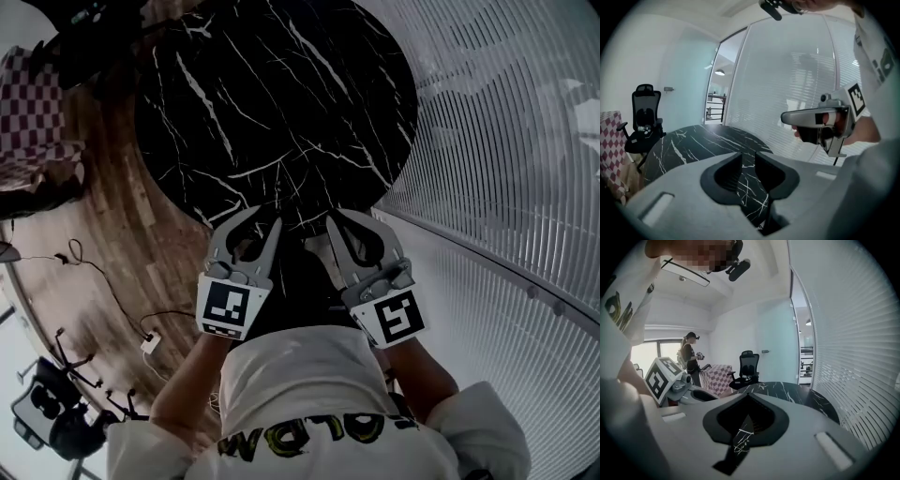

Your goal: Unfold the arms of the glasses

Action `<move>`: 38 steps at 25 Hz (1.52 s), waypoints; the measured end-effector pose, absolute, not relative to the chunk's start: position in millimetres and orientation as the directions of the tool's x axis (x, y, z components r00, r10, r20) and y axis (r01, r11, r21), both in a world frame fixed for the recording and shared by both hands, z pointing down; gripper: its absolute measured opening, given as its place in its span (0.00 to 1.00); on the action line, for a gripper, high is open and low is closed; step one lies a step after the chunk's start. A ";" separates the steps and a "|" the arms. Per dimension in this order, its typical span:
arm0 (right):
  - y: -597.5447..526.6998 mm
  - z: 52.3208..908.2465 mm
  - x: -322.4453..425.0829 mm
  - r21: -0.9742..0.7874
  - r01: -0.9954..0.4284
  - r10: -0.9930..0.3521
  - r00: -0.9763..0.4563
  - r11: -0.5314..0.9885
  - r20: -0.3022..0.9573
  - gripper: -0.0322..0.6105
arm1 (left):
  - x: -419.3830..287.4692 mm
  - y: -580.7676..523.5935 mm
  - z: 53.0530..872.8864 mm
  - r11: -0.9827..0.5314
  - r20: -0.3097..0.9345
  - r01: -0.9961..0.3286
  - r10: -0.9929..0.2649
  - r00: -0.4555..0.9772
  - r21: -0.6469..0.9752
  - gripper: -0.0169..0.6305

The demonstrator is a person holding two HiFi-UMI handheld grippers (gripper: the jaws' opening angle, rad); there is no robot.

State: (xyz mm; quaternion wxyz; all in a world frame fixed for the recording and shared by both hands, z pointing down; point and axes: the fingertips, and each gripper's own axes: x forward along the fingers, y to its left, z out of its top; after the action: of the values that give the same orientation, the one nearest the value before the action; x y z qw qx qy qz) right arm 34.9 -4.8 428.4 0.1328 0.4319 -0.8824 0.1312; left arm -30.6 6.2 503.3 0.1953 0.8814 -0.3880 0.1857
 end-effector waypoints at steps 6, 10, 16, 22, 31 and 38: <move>-11.3 487.8 42.6 -0.084 -0.801 -0.709 -0.569 0.593 0.417 0.05 | -27.3 12.0 571.4 -0.606 0.541 -0.762 -0.572 0.617 0.228 0.16; -10.3 523.7 47.0 -0.094 -0.811 -0.704 -0.553 0.578 0.445 0.05 | -25.0 21.1 614.8 -0.599 0.582 -0.764 -0.541 0.607 0.241 0.19; 2.0 565.8 48.7 -0.126 -0.812 -0.678 -0.552 0.571 0.485 0.05 | -21.2 26.0 675.7 -0.563 0.629 -0.792 -0.532 0.567 0.238 0.23; 8.6 591.7 46.2 -0.151 -0.805 -0.655 -0.562 0.574 0.506 0.05 | -10.3 23.3 716.2 -0.544 0.656 -0.802 -0.515 0.551 0.247 0.23; 1.9 613.2 55.1 -0.172 -0.811 -0.648 -0.556 0.559 0.521 0.05 | -6.3 11.1 738.7 -0.527 0.664 -0.825 -0.546 0.511 0.202 0.23; -0.1 621.1 57.3 -0.180 -0.811 -0.637 -0.556 0.557 0.535 0.05 | -10.5 -0.2 733.8 -0.496 0.634 -0.843 -0.587 0.503 0.209 0.14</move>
State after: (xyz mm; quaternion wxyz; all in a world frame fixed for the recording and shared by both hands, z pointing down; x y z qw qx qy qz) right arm 57.3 -0.1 621.1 0.2094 0.4223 -0.8571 0.2080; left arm -10.5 -0.2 733.8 0.2564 0.8282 -0.4315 0.2494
